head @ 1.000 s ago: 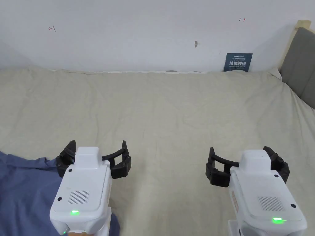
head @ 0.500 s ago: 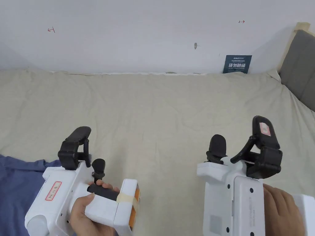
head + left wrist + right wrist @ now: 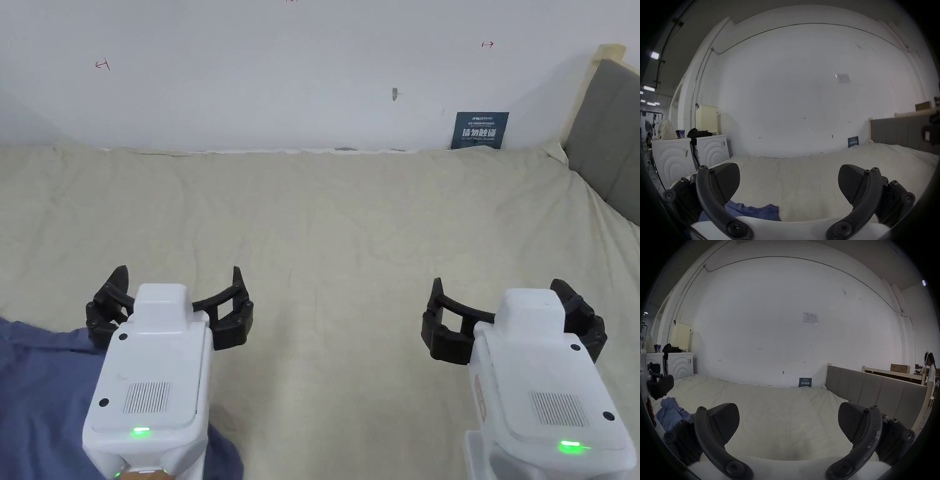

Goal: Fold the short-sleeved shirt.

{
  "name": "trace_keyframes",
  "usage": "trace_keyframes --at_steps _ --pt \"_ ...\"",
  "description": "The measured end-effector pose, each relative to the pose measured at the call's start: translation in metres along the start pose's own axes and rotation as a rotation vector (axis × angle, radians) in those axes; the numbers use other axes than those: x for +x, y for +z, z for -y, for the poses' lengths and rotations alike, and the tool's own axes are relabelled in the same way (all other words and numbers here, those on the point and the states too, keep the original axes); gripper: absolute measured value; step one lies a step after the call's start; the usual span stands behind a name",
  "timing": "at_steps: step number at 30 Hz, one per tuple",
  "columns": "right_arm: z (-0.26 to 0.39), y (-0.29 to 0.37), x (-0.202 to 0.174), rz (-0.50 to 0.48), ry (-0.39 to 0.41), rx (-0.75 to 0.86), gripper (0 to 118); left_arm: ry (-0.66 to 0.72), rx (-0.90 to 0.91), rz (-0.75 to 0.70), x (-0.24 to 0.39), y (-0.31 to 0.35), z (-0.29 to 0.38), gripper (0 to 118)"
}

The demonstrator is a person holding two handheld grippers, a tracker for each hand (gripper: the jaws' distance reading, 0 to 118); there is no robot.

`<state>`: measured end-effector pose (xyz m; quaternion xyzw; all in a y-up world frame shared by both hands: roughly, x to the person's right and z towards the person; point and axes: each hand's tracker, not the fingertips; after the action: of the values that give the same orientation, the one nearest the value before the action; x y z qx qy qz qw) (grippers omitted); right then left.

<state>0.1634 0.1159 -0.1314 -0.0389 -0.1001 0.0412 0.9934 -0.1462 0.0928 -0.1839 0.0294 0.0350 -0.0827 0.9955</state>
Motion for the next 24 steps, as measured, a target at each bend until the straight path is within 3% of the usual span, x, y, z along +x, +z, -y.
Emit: trace_keyframes --at_steps 24 --pt "-0.0055 0.0037 -0.0012 -0.016 0.013 0.007 118 0.033 -0.012 0.012 -0.0023 0.0017 0.0011 118"
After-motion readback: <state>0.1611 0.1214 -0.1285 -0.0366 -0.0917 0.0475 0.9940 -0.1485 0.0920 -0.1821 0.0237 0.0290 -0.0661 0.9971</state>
